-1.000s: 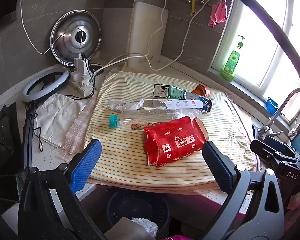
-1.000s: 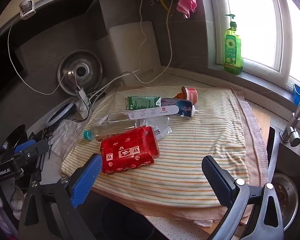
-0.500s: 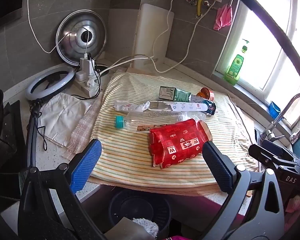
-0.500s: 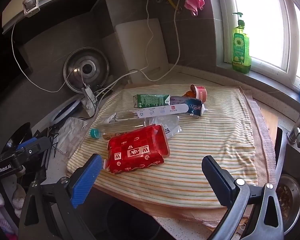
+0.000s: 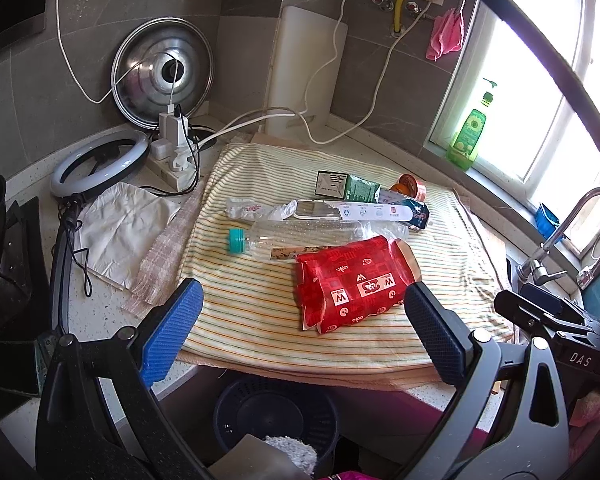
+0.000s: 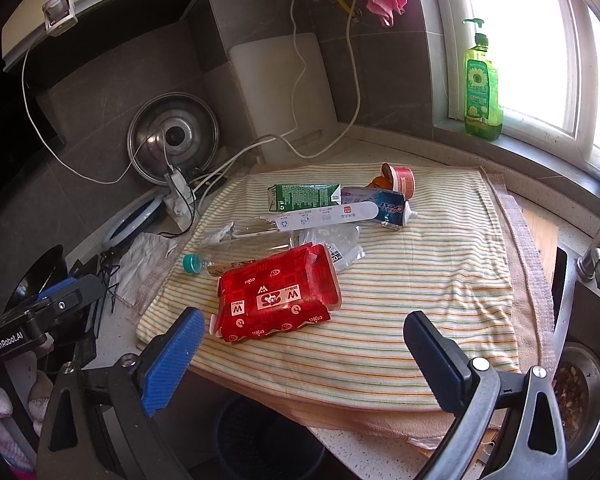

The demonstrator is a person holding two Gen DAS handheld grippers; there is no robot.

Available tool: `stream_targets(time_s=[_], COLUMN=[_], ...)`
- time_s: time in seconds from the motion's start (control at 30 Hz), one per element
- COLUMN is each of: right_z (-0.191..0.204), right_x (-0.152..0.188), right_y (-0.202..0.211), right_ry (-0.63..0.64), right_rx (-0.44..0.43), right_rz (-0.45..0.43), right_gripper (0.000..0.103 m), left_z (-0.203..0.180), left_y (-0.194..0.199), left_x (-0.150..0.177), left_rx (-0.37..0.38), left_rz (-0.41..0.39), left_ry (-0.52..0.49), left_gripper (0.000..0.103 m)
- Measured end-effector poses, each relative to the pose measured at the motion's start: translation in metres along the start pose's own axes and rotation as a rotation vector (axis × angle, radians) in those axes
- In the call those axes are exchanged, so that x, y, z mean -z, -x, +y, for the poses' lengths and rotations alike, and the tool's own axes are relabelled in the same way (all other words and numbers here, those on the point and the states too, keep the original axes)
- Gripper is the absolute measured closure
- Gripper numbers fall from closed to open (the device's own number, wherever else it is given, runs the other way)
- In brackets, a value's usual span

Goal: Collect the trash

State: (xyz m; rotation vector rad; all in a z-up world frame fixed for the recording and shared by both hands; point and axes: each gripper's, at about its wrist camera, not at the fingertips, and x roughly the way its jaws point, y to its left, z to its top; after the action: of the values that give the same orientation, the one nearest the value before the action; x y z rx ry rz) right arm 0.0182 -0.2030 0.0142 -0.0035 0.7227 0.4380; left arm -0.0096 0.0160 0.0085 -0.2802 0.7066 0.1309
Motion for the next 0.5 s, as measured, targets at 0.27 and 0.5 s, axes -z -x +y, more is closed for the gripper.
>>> stream_targets(time_s=[0.27,0.5], right_z=[-0.0022,-0.0041], right_x=[0.0021,0.0031], right_y=[0.0001,-0.0010], right_ry=[-0.007,-0.017], right_rx=[-0.006,-0.008], right_rz=[0.005,0.013], right_gripper=[0.002,0.002], left_z=[-0.0032,-0.0032], left_y=[-0.0003,-0.0004], left_x=[0.0002,0.0008], left_rx=[-0.001,0.001], left_rz=[0.004,0.004], left_ry=[0.001,0.001], left_gripper=[0.001,0.001])
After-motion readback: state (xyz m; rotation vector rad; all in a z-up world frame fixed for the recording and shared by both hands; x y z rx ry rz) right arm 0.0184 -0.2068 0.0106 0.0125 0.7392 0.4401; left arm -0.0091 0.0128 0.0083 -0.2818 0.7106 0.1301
